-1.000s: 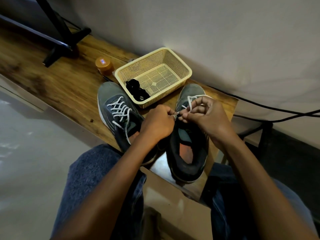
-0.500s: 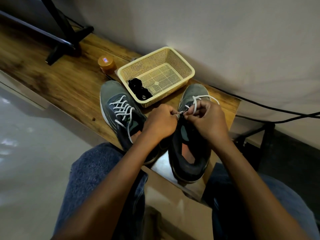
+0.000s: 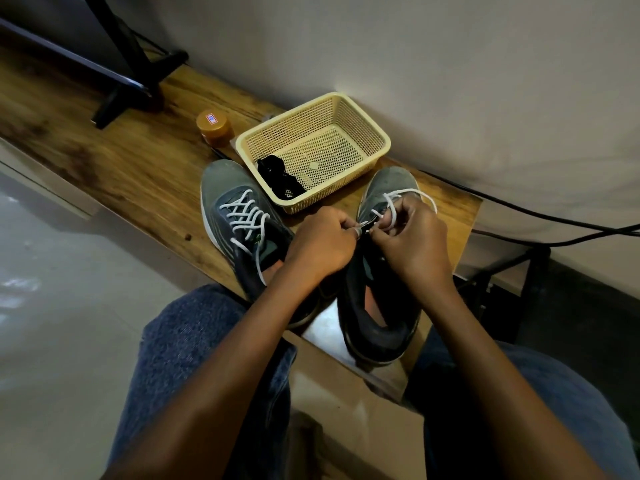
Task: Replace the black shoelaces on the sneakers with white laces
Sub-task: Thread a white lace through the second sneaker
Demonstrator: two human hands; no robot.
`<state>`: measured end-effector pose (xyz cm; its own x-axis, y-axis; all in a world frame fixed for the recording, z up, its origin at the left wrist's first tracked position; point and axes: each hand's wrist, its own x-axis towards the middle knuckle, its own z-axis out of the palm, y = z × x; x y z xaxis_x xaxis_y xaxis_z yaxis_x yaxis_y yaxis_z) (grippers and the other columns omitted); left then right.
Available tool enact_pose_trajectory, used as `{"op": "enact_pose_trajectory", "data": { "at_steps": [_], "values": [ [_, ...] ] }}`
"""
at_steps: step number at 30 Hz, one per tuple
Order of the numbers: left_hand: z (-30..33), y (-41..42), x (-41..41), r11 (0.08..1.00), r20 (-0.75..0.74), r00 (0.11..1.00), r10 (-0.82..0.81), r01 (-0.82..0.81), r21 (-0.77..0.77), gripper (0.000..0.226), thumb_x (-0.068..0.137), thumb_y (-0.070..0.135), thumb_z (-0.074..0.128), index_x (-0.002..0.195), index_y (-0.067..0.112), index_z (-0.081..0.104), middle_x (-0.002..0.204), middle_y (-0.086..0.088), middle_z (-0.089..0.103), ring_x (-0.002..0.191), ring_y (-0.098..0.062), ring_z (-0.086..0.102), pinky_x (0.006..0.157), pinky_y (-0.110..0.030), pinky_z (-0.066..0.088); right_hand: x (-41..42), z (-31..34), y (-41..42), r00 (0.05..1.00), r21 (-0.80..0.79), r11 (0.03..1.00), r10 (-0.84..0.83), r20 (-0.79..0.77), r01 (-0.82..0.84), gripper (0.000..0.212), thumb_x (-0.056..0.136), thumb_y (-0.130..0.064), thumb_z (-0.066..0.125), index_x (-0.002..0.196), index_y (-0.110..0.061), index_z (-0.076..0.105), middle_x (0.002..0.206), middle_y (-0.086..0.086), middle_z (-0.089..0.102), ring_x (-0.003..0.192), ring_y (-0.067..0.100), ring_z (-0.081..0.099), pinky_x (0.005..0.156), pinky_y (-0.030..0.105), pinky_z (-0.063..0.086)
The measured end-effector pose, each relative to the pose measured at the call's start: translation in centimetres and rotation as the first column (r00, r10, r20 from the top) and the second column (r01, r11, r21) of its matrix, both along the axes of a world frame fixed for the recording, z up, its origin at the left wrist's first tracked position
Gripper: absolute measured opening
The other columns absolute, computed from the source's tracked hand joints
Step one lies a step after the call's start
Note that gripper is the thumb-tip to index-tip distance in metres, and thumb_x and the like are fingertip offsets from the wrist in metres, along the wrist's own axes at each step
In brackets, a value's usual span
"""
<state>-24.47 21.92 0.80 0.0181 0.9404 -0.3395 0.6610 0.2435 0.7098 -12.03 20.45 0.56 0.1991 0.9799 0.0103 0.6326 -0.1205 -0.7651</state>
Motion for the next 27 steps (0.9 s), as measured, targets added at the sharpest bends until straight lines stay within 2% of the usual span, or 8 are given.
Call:
{"op": "enact_pose_trajectory", "data": {
  "at_steps": [4,9,12,14,17,21,24,27],
  "values": [
    [0.1,0.2,-0.2,1.0,0.05,0.999,0.013,-0.013,-0.005,0.023,0.093,0.026,0.055,0.083,0.012,0.07,0.082,-0.007,0.069,0.081,-0.024,0.065,0.069,-0.031,0.047,-0.1,0.0,-0.1,0.998,0.031,0.999,0.033,0.061,-0.035,0.029,0.082,-0.006,0.064,0.067,-0.021,0.043,0.062,-0.006,0.052,0.057,0.007,0.046,0.056,0.028,0.029],
    [-0.4,0.3,-0.4,0.999,0.093,0.995,0.03,-0.028,-0.02,0.033,0.098,0.024,0.048,0.089,-0.001,0.068,0.087,-0.022,0.067,0.076,-0.031,0.059,0.063,-0.032,0.036,0.1,-0.3,0.0,0.999,-0.02,1.0,0.021,-0.026,-0.021,0.031,0.079,-0.006,0.072,0.07,-0.022,0.047,0.069,-0.007,0.065,0.069,0.005,0.061,0.065,0.026,0.047],
    [-0.9,0.2,-0.3,0.999,0.132,0.99,0.043,-0.041,-0.018,0.024,0.096,0.02,0.053,0.084,0.01,0.072,0.087,-0.012,0.071,0.081,-0.022,0.063,0.073,-0.031,0.046,0.1,-0.4,0.1,0.996,-0.043,0.999,-0.011,-0.091,0.008,0.027,0.076,-0.005,0.075,0.073,-0.016,0.05,0.063,-0.011,0.062,0.06,-0.009,0.058,0.056,0.009,0.041],
    [-1.1,0.2,-0.2,0.997,0.164,0.984,0.071,-0.07,-0.011,0.017,0.093,0.019,0.058,0.083,0.019,0.072,0.089,-0.004,0.072,0.086,-0.019,0.065,0.081,-0.034,0.052,0.3,-0.4,0.1,0.988,-0.063,0.998,-0.029,-0.153,0.019,0.029,0.075,-0.003,0.076,0.07,-0.007,0.047,0.062,-0.008,0.062,0.056,-0.014,0.057,0.052,0.007,0.04],
    [-1.5,0.3,0.0,0.996,0.184,0.979,0.084,-0.09,0.021,0.017,0.091,0.018,0.062,0.076,0.023,0.068,0.079,0.001,0.068,0.075,-0.014,0.061,0.077,-0.032,0.051,0.6,0.0,0.0,0.973,-0.091,0.996,-0.045,-0.226,0.025,0.031,0.073,-0.001,0.078,0.068,-0.005,0.048,0.062,-0.003,0.063,0.053,-0.013,0.057,0.052,0.004,0.039],
    [-1.7,0.5,0.0,0.995,0.227,0.97,0.086,-0.093,0.021,0.024,0.09,0.017,0.063,0.069,0.026,0.063,0.066,0.007,0.061,0.063,-0.009,0.054,0.069,-0.029,0.045,1.1,-0.1,0.0,0.959,-0.112,0.993,-0.075,-0.272,0.046,0.038,0.071,-0.003,0.08,0.062,-0.016,0.046,0.066,-0.001,0.068,0.068,0.005,0.069,0.064,0.021,0.051],
    [-1.7,0.4,0.2,0.995,0.216,0.973,0.087,-0.096,0.03,0.024,0.09,0.018,0.061,0.068,0.026,0.063,0.071,0.002,0.066,0.071,-0.015,0.059,0.075,-0.038,0.052,1.4,0.2,0.1,0.953,-0.162,0.987,-0.049,-0.3,-0.001,0.03,0.072,-0.004,0.079,0.067,-0.016,0.052,0.07,-0.001,0.067,0.07,0.013,0.067,0.071,0.032,0.055],
    [-1.0,0.4,0.4,0.991,0.231,0.966,0.116,-0.127,0.035,0.023,0.091,0.016,0.057,0.07,0.024,0.06,0.069,0.006,0.064,0.068,-0.016,0.06,0.075,-0.039,0.054,1.7,0.9,0.2,0.91,-0.222,0.973,-0.038,-0.413,-0.061,0.021,0.076,-0.001,0.076,0.074,-0.013,0.058,0.072,0.003,0.064,0.07,0.014,0.062,0.072,0.033,0.055]
  ]
}}
